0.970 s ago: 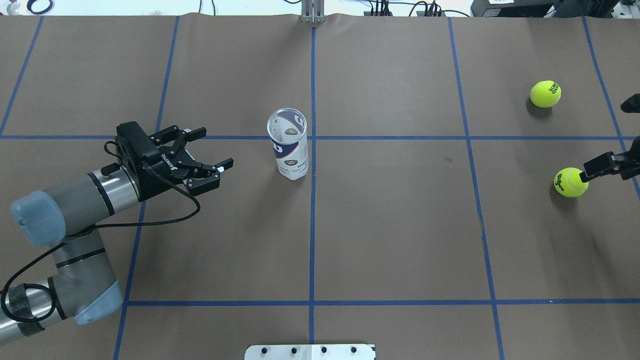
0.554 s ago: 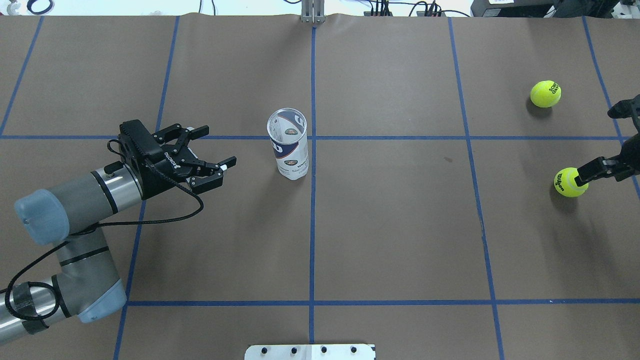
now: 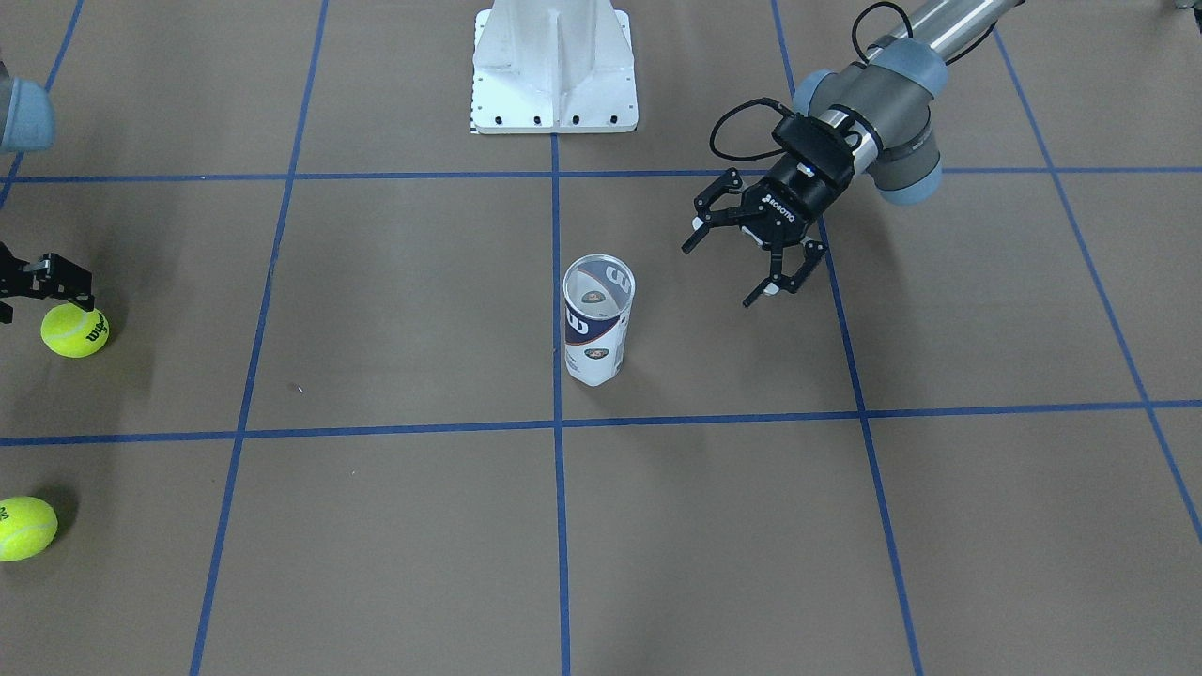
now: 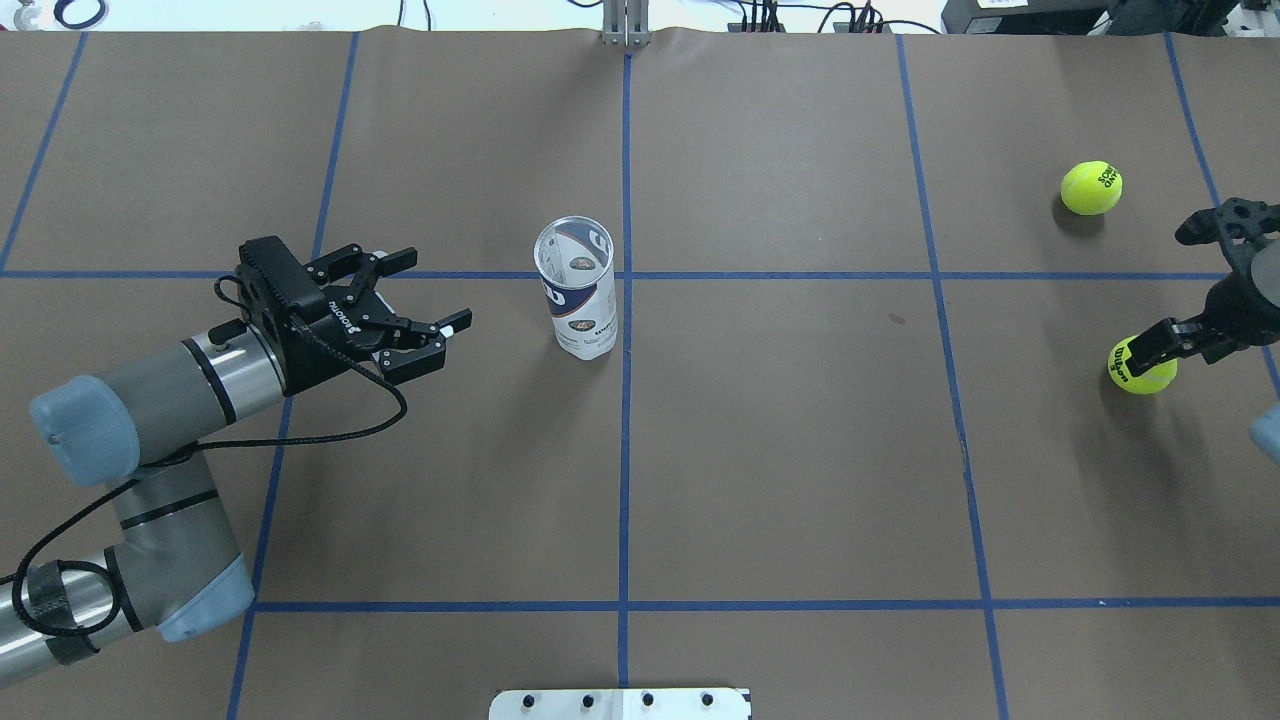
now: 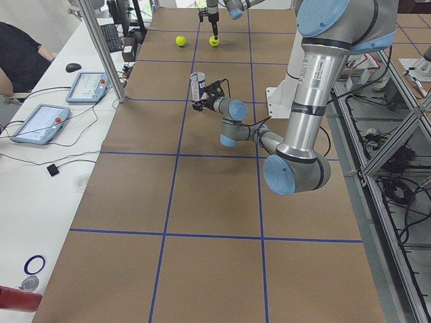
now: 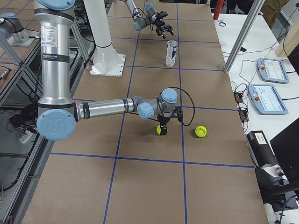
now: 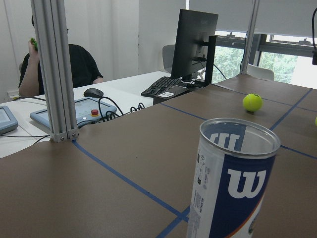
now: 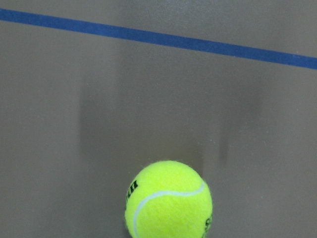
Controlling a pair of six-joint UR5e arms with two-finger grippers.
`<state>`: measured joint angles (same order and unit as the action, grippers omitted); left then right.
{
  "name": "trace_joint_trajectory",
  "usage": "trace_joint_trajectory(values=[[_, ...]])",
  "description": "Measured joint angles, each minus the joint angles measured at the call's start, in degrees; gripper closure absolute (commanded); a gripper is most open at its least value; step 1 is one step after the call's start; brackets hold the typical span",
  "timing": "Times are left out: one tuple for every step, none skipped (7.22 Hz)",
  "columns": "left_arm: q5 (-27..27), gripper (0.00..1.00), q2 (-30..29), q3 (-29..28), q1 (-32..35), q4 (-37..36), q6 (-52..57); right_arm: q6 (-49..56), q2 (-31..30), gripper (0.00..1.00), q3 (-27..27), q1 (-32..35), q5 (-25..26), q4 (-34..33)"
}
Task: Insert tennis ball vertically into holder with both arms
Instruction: 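Lower the right gripper onto the nearer yellow tennis ball and grasp it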
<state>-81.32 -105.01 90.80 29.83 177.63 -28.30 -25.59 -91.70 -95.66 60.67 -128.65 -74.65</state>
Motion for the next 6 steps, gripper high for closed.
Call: trace_joint_trajectory(values=[[0.02, 0.01, 0.03, -0.05, 0.06, 0.00, 0.00, 0.01, 0.14, 0.00, 0.72, -0.66, 0.19, 0.02], [0.02, 0.01, 0.06, -0.08, 0.13, 0.00, 0.00, 0.01, 0.20, 0.00, 1.33, -1.32, 0.50, 0.03], [0.02, 0.01, 0.07, -0.09, 0.17, 0.00, 0.00, 0.01, 0.36, 0.01, 1.81, -1.88, 0.92, 0.03], [0.02, 0.01, 0.07, -0.09, 0.18, 0.00, 0.00, 0.01, 0.95, 0.01, 2.52, -2.19, 1.20, 0.02], [0.02, 0.01, 0.06, -0.10, 0.18, 0.00, 0.00, 0.01, 2.03, 0.01, 3.48, -2.32, 1.30, -0.02], [0.02, 0.01, 0.05, -0.10, 0.17, 0.00, 0.00, 0.01, 3.16, 0.01, 4.37, -2.35, 1.31, -0.04]])
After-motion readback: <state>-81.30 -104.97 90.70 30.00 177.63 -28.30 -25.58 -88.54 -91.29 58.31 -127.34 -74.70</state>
